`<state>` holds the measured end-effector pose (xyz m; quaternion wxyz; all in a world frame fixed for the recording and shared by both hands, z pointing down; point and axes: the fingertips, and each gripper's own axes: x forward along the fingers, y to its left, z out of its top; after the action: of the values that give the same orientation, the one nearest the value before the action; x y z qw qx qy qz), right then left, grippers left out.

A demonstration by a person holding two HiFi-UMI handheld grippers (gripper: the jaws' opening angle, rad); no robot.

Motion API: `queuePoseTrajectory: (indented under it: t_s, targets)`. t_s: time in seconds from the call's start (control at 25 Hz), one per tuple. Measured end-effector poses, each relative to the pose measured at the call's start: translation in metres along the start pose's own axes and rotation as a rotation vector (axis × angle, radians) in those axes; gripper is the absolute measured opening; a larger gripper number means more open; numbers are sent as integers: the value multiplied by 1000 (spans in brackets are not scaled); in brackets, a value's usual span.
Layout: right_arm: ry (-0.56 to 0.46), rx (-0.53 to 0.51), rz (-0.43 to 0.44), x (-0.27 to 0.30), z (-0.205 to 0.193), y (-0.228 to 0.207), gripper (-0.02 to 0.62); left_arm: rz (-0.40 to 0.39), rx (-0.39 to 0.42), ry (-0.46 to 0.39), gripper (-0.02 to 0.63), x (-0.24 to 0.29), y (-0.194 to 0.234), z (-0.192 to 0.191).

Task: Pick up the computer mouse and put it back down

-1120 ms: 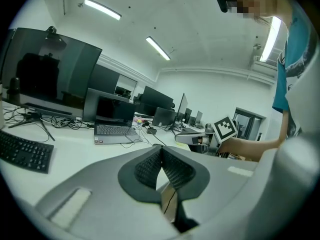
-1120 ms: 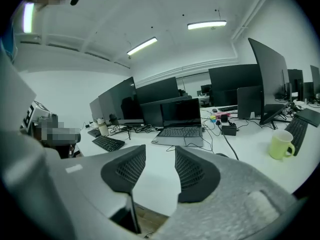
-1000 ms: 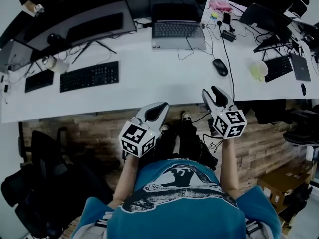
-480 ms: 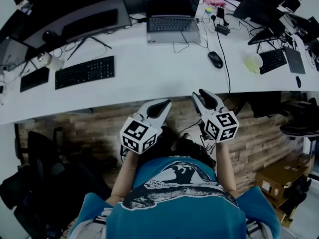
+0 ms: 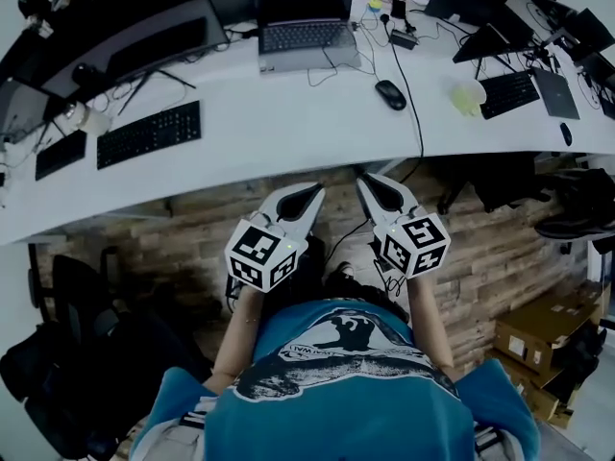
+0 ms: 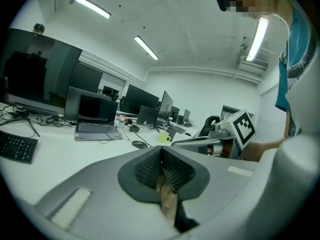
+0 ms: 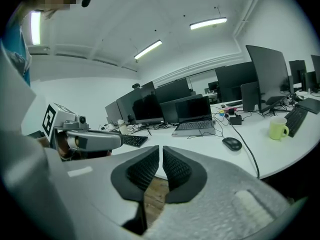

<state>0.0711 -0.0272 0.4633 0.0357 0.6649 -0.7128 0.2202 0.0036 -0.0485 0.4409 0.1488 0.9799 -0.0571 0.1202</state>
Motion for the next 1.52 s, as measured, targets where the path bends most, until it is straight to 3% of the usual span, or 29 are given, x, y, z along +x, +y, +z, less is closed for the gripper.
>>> queuePoseTrajectory:
  t_s: [0.16,0.64,1.52]
  targets:
    - [-16,17,20,-33,-7,4,-8,6,-4,2,12,-3,-34,-7]
    - [-74,-3,66,-107,-23,14,0,37,17,11,12,-12,-110,-35]
    - [-92,-55,128,-151,-47,28,0,74,48,9,12,-26,-167,-58]
